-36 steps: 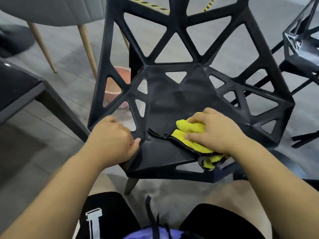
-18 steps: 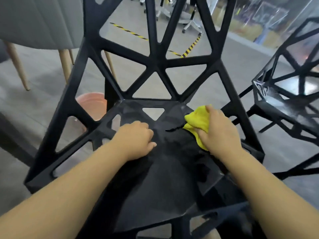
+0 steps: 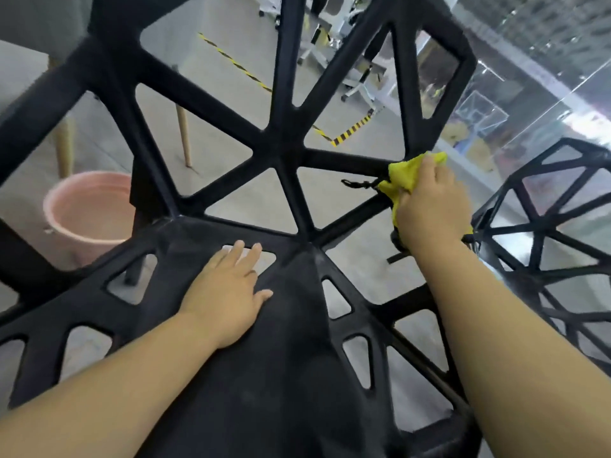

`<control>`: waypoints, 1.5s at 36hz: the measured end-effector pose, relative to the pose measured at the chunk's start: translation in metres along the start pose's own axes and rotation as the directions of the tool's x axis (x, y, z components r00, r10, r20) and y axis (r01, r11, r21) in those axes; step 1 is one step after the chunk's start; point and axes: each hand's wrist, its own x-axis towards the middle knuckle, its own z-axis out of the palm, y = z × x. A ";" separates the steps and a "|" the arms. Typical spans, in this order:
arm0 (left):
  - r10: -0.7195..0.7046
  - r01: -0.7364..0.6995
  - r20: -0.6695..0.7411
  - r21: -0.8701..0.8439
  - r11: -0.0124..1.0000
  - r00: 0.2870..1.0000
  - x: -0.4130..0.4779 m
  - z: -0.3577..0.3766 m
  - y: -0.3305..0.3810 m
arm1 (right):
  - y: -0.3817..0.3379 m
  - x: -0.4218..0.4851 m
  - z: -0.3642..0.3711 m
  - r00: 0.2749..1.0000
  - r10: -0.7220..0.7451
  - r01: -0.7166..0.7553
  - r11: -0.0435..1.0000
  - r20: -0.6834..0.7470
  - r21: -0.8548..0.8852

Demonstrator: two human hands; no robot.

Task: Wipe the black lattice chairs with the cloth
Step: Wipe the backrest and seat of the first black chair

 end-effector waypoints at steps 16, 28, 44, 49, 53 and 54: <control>0.021 -0.033 -0.124 -0.097 0.995 0.992 -0.001 -0.004 0.000 | -0.090 -0.092 0.057 0.930 -0.232 0.237 0.971 0.284 0.017; -0.005 -0.003 -0.079 -0.093 0.996 0.997 0.000 -0.005 0.000 | -0.054 -0.088 0.037 0.786 -0.404 0.362 0.914 0.468 0.181; 0.109 -0.123 -0.143 -0.093 0.988 0.984 0.000 -0.001 0.000 | 0.012 -0.140 -0.009 0.863 -0.331 0.339 0.939 0.381 0.048; 0.314 -0.318 -0.050 -0.155 0.935 0.948 0.000 -0.002 0.004 | 0.048 -0.098 -0.010 0.959 -0.284 0.284 0.959 -0.018 0.011; 0.341 -0.333 0.034 -0.143 0.932 0.939 0.003 -0.003 0.003 | 0.050 -0.087 0.006 0.936 -0.320 0.321 0.947 -0.147 -0.023; 0.343 -0.335 0.032 -0.146 0.931 0.939 0.002 -0.001 0.003 | 0.050 -0.086 0.010 0.927 -0.332 0.333 0.943 -0.175 -0.025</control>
